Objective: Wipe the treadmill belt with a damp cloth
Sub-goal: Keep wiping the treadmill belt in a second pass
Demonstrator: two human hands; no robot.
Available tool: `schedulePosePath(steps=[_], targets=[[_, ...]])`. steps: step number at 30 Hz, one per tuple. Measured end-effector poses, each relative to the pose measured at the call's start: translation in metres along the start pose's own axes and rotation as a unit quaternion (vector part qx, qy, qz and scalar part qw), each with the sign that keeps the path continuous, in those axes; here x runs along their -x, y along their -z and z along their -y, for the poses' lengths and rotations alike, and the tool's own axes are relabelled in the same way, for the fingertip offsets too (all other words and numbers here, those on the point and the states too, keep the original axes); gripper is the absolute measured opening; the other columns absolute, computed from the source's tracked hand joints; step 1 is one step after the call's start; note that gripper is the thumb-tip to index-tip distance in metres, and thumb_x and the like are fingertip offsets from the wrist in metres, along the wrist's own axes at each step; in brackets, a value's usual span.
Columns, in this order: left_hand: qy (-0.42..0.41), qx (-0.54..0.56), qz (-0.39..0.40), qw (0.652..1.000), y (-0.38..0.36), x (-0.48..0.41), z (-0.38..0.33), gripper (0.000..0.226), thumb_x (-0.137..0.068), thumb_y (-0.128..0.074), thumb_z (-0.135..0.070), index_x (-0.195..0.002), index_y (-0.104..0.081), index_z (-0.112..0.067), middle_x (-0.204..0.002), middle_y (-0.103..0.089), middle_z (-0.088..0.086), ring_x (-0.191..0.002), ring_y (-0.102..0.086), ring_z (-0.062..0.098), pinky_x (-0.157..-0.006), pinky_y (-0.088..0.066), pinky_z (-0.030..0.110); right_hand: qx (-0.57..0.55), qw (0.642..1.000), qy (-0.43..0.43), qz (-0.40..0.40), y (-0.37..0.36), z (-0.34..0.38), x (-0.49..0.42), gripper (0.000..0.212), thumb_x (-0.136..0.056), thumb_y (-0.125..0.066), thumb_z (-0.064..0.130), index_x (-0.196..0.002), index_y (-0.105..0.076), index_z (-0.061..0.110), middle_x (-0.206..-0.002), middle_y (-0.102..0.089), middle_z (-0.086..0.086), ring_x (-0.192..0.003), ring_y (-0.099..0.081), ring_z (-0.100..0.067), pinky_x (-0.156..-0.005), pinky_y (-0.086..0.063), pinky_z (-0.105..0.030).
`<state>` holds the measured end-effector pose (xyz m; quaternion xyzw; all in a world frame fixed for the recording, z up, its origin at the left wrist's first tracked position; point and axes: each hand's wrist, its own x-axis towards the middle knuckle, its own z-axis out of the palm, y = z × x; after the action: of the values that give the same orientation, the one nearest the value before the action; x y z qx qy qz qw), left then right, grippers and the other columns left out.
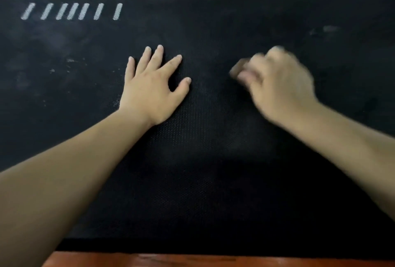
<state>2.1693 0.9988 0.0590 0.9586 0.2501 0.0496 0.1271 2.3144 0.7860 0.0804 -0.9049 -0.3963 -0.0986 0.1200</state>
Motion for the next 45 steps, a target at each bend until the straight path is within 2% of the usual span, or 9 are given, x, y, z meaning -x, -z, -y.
schedulePosePath(steps=[8,13,18,22,27,32,37,42,45], targets=[[0.074,0.044,0.038,0.996,0.005,-0.001,-0.028,0.056,-0.103,-0.040,-0.049,-0.156,-0.036,-0.031,-0.170,-0.012,0.006,-0.157,0.001,0.026,-0.125,0.005,0.053,-0.033,0.999,-0.029,0.009,0.020,0.000,0.050,0.039,-0.097,-0.039,0.051,-0.090,-0.056,0.017,-0.086,-0.046,-0.006,-0.078,-0.053,-0.032,-0.057,-0.040,-0.036],[0.064,0.041,-0.003,0.997,-0.006,0.005,-0.030,0.056,-0.102,-0.037,-0.046,-0.156,-0.034,-0.030,-0.170,-0.013,0.007,-0.157,0.000,0.026,-0.125,0.006,0.053,-0.087,0.975,0.186,0.084,0.026,0.029,0.111,0.041,-0.097,-0.039,0.052,-0.090,-0.063,0.019,-0.083,-0.047,-0.002,-0.070,-0.049,-0.025,-0.056,-0.042,-0.035],[0.062,0.018,-0.002,0.998,-0.006,0.006,-0.031,0.056,-0.104,-0.033,-0.044,-0.157,-0.031,-0.028,-0.170,-0.012,0.009,-0.157,0.000,0.029,-0.125,0.005,0.054,-0.028,0.998,-0.048,-0.010,0.027,-0.031,0.070,0.031,-0.095,-0.048,0.049,-0.082,-0.048,0.021,-0.084,-0.044,-0.002,-0.077,-0.054,-0.030,-0.059,-0.037,-0.033],[0.045,0.018,-0.014,0.999,-0.004,0.010,-0.034,0.052,-0.105,-0.034,-0.041,-0.155,-0.036,-0.028,-0.169,-0.018,0.011,-0.157,-0.004,0.033,-0.124,0.003,0.056,-0.098,0.986,0.122,0.060,0.028,-0.012,0.112,0.039,-0.093,-0.049,0.052,-0.091,-0.065,0.016,-0.085,-0.050,0.001,-0.073,-0.052,-0.020,-0.059,-0.046,-0.034],[-0.025,0.044,-0.020,0.999,-0.009,0.014,-0.057,0.046,-0.102,-0.047,-0.036,-0.146,-0.050,-0.023,-0.164,-0.031,0.013,-0.155,-0.016,0.032,-0.126,-0.006,0.052,-0.032,0.998,-0.063,-0.003,0.028,-0.047,0.056,0.032,-0.092,-0.053,0.051,-0.084,-0.053,0.021,-0.084,-0.046,-0.001,-0.078,-0.055,-0.029,-0.061,-0.043,-0.035],[0.010,0.037,-0.028,0.999,-0.021,0.016,-0.069,0.053,-0.103,-0.038,-0.043,-0.154,-0.036,-0.031,-0.169,-0.017,0.008,-0.157,-0.004,0.027,-0.126,0.003,0.048,-0.121,0.977,0.157,0.083,0.029,-0.008,0.102,0.042,-0.093,-0.045,0.054,-0.090,-0.066,0.017,-0.081,-0.049,-0.001,-0.069,-0.051,-0.023,-0.058,-0.044,-0.035],[0.005,0.033,-0.027,0.999,-0.020,0.015,-0.069,0.052,-0.103,-0.038,-0.044,-0.152,-0.039,-0.030,-0.168,-0.019,0.009,-0.157,-0.006,0.028,-0.126,0.001,0.048,-0.021,0.995,-0.092,-0.023,0.016,-0.054,0.021,0.031,-0.094,-0.054,0.050,-0.091,-0.056,0.019,-0.087,-0.045,-0.005,-0.083,-0.055,-0.035,-0.063,-0.042,-0.037],[0.004,0.027,-0.027,0.999,-0.020,0.017,-0.070,0.057,-0.098,-0.032,-0.047,-0.152,-0.039,-0.029,-0.168,-0.021,0.011,-0.156,-0.008,0.030,-0.126,-0.001,0.049,-0.107,0.985,0.127,0.054,0.013,-0.012,0.059,0.037,-0.090,-0.050,0.053,-0.092,-0.065,0.019,-0.084,-0.049,-0.001,-0.074,-0.054,-0.025,-0.060,-0.046,-0.035],[0.008,0.026,-0.023,0.999,-0.021,0.017,-0.070,0.053,-0.102,-0.035,-0.045,-0.153,-0.038,-0.029,-0.168,-0.019,0.010,-0.157,-0.006,0.028,-0.126,0.001,0.048,-0.072,0.996,-0.056,-0.010,0.012,-0.055,-0.006,0.030,-0.090,-0.058,0.050,-0.092,-0.062,0.021,-0.087,-0.049,-0.002,-0.081,-0.056,-0.029,-0.060,-0.040,-0.032]])
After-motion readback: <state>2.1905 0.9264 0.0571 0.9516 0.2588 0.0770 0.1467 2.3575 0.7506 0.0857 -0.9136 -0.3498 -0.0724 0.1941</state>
